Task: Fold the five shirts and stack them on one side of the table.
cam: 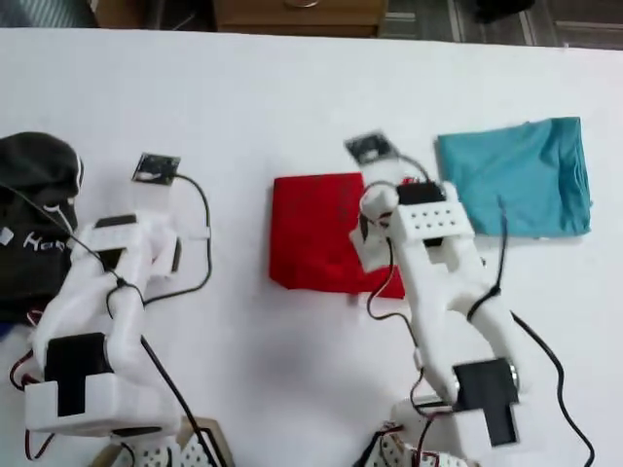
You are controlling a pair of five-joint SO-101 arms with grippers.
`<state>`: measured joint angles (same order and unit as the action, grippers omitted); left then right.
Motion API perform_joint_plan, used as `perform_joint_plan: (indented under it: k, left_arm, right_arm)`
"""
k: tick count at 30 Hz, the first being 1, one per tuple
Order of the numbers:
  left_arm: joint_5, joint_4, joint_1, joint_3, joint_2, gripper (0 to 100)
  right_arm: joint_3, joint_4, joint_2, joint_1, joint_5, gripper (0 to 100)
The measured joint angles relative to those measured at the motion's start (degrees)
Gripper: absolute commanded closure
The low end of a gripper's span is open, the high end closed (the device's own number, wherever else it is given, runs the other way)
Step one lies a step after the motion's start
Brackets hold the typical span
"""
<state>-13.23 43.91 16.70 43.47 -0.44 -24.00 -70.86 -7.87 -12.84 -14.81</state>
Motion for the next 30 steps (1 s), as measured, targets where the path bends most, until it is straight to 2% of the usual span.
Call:
perform_joint_plan:
  k: [5, 7, 15, 30]
  left_arm:
    - [0.0, 0.0, 0.0, 0.0, 0.0, 97]
    - [0.0, 0.0, 0.0, 0.0, 0.0, 97]
    - [0.0, 0.0, 0.0, 0.0, 0.0, 97]
    - [0.0, 0.0, 0.0, 0.0, 0.0, 97]
  right_arm:
    - [6.6, -0.4, -1.1, 0.0, 2.5, 67.2]
    - [8.4, -0.4, 0.9, 0.0, 6.4, 62.4]
    - [14.6, -1.0, 16.0, -0.3, 8.6, 62.0]
    - [23.9, -3.4, 34.5, 0.8, 8.7, 61.9]
